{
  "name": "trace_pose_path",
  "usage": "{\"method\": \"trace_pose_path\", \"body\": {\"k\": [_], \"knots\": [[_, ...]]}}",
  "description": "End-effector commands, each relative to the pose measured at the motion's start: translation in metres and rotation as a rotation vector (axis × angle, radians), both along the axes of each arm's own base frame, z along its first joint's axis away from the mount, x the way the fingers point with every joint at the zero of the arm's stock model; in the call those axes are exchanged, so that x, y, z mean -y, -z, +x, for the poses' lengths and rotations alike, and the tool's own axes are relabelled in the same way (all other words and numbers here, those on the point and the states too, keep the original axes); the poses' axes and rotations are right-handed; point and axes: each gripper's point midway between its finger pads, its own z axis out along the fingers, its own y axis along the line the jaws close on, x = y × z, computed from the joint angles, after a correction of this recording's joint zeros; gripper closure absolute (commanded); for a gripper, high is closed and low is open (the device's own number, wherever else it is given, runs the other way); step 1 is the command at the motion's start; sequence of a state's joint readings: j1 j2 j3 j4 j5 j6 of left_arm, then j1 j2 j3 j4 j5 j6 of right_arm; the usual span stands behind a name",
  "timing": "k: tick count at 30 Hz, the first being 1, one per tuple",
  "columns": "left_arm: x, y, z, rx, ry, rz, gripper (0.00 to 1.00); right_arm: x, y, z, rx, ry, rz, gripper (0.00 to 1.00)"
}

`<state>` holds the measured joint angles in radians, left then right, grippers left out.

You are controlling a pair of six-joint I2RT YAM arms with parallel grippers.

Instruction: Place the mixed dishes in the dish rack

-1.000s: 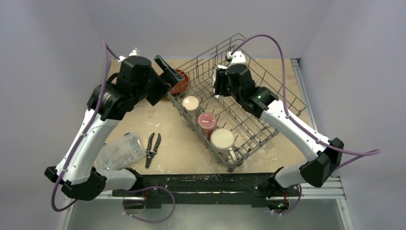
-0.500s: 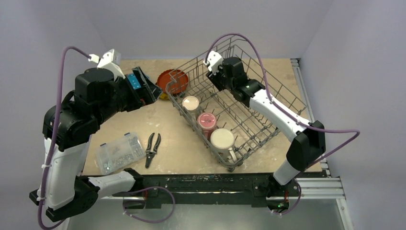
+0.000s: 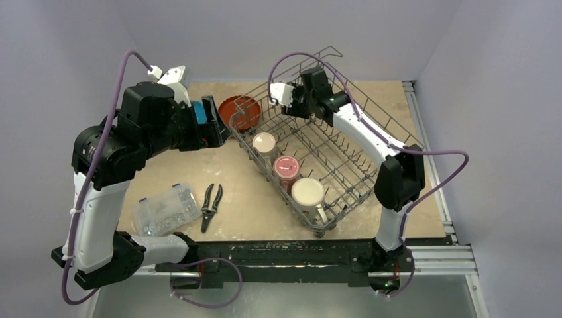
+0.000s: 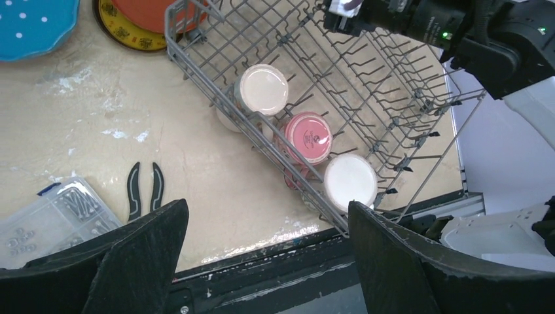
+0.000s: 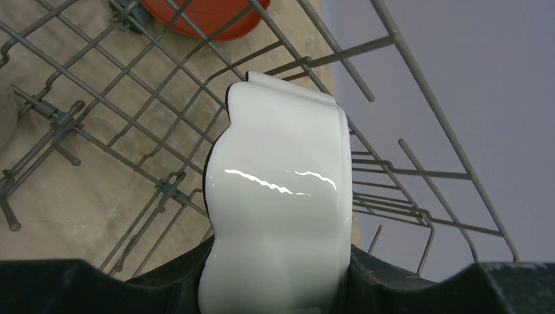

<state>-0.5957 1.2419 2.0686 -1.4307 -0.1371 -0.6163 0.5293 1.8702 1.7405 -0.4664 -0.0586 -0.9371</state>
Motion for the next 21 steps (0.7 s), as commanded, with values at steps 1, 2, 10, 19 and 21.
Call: {"method": "trace_pose_path", "body": {"k": [1,2,10,19,21], "knots": [[-0.002,-0.017,-0.001,0.071,0.052,0.022,0.1,-0.013,-0.048,0.005,0.154,-0.147,-0.052,1.0],[-0.002,-0.016,0.001,0.074,0.055,0.025,0.1,-0.015,-0.045,0.005,0.155,-0.158,-0.056,1.0],[0.0,-0.009,0.003,0.058,0.064,0.037,0.1,-0.034,-0.013,0.011,0.223,-0.197,-0.124,1.0],[-0.005,-0.007,0.0,0.064,0.034,0.021,0.1,-0.047,0.011,0.01,0.236,-0.208,-0.171,0.82],[-0.006,-0.006,-0.001,0.062,0.031,0.016,0.1,-0.046,0.016,0.009,0.231,-0.201,-0.169,0.72]]}}
